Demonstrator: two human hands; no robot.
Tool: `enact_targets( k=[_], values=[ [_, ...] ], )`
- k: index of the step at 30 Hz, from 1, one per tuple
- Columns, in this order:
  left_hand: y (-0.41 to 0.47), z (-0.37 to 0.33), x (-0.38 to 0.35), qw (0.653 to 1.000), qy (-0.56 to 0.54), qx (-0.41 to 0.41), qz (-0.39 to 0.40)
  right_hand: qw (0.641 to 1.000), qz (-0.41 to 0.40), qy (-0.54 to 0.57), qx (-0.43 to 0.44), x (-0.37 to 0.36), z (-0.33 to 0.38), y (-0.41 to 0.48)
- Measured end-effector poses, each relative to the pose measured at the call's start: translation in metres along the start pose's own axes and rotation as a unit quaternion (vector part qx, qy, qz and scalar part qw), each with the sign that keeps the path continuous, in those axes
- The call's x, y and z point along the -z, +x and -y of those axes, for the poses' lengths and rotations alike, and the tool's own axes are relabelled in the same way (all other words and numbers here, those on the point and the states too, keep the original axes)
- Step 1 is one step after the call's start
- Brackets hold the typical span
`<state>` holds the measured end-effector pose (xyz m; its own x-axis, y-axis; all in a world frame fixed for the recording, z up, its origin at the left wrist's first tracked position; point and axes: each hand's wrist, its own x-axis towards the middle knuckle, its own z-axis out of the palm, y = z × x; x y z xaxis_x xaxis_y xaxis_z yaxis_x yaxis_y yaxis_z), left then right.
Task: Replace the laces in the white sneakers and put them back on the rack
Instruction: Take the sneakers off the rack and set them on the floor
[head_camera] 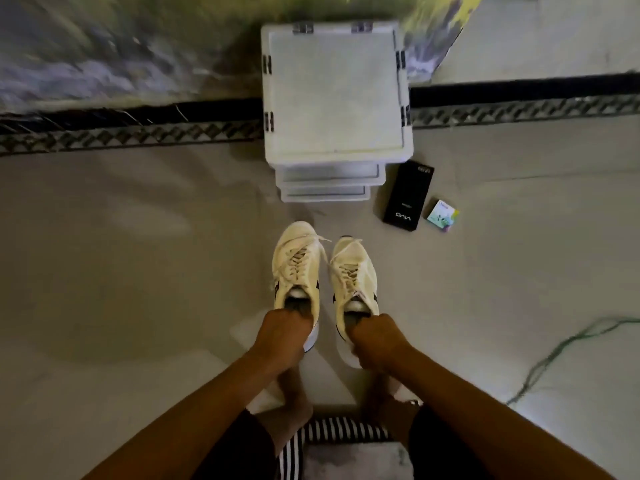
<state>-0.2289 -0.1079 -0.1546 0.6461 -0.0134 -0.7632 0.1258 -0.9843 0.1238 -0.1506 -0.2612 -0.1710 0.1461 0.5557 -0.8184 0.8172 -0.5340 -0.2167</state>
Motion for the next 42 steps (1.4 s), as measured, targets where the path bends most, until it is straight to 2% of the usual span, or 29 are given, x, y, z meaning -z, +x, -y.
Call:
enact_targets(
  k=[2, 5, 8, 11, 14, 18, 21, 24, 27, 29, 34, 42],
  values=[
    [0.045, 0.003, -0.031, 0.999, 0.026, -0.025, -0.039, 0.999, -0.046, -0.006, 0.019, -0.021, -0.023, 0.038],
    [0.091, 0.006, -0.058, 0.993, 0.059, -0.050, -0.088, 0.996, -0.066, -0.040, 0.045, -0.038, -0.048, 0.078],
    [0.130, 0.016, -0.094, 0.987, 0.105, -0.079, -0.096, 0.989, -0.117, -0.064, 0.069, -0.057, -0.067, 0.114],
    [0.149, 0.021, -0.122, 0.978, 0.128, -0.082, -0.143, 0.980, -0.130, -0.129, 0.082, -0.087, -0.072, 0.136],
    [0.167, 0.029, -0.152, 0.967, 0.144, -0.095, -0.188, 0.976, -0.142, -0.147, 0.073, -0.109, -0.077, 0.149],
    [0.172, 0.025, -0.169, 0.962, 0.160, -0.072, -0.210, 0.967, -0.210, -0.128, 0.062, -0.128, -0.073, 0.153],
    [0.175, 0.023, -0.179, 0.967, 0.144, -0.064, -0.199, 0.970, -0.206, -0.125, 0.044, -0.140, -0.064, 0.162],
    [0.176, 0.016, -0.175, 0.967, 0.156, -0.045, -0.195, 0.963, -0.237, -0.123, 0.035, -0.146, -0.059, 0.171],
    [0.176, 0.023, -0.173, 0.981, 0.101, -0.010, -0.164, 0.960, -0.259, -0.101, 0.021, -0.151, -0.059, 0.177],
    [0.168, 0.023, -0.166, 0.993, 0.044, -0.029, -0.108, 0.960, -0.269, -0.076, 0.026, -0.152, -0.064, 0.178],
    [0.137, 0.027, -0.149, 0.985, 0.052, -0.042, -0.161, 0.952, -0.296, -0.003, 0.074, -0.146, -0.076, 0.152],
    [0.087, 0.039, -0.145, 0.977, 0.041, -0.005, -0.207, 0.930, -0.364, -0.028, 0.052, -0.125, -0.063, 0.099]
  ],
)
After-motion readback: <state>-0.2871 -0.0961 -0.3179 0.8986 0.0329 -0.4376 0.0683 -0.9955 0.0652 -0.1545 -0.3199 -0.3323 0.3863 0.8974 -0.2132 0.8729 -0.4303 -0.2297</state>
